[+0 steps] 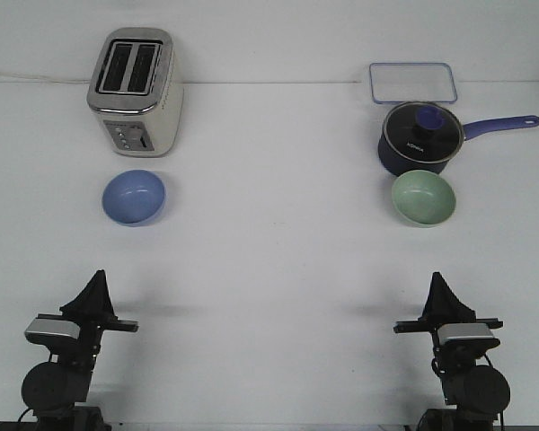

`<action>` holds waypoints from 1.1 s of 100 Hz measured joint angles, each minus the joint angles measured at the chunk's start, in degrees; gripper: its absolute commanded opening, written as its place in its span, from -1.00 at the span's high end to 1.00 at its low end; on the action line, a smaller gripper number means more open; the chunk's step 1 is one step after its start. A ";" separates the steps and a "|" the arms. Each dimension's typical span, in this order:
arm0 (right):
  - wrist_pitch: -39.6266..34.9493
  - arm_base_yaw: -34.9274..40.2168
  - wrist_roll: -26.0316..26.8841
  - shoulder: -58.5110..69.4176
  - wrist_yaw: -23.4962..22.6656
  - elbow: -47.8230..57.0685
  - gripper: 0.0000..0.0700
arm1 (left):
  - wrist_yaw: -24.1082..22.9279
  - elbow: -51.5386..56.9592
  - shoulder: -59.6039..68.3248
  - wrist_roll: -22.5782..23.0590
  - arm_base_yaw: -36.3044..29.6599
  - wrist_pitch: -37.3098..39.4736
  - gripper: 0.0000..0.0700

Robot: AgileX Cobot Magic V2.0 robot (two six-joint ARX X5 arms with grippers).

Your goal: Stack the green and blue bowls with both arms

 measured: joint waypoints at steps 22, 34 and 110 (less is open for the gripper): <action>0.00 0.00 0.00 0.00 0.00 0.00 1.00 | 0.00 0.00 0.00 0.00 0.00 0.00 0.97; 0.00 0.00 -0.02 0.00 -0.09 0.00 1.00 | 0.00 0.00 0.00 0.00 0.00 0.00 0.97; -21.07 0.02 -1.81 7.56 -0.22 18.97 1.00 | 0.00 0.00 0.00 0.00 0.00 0.00 0.97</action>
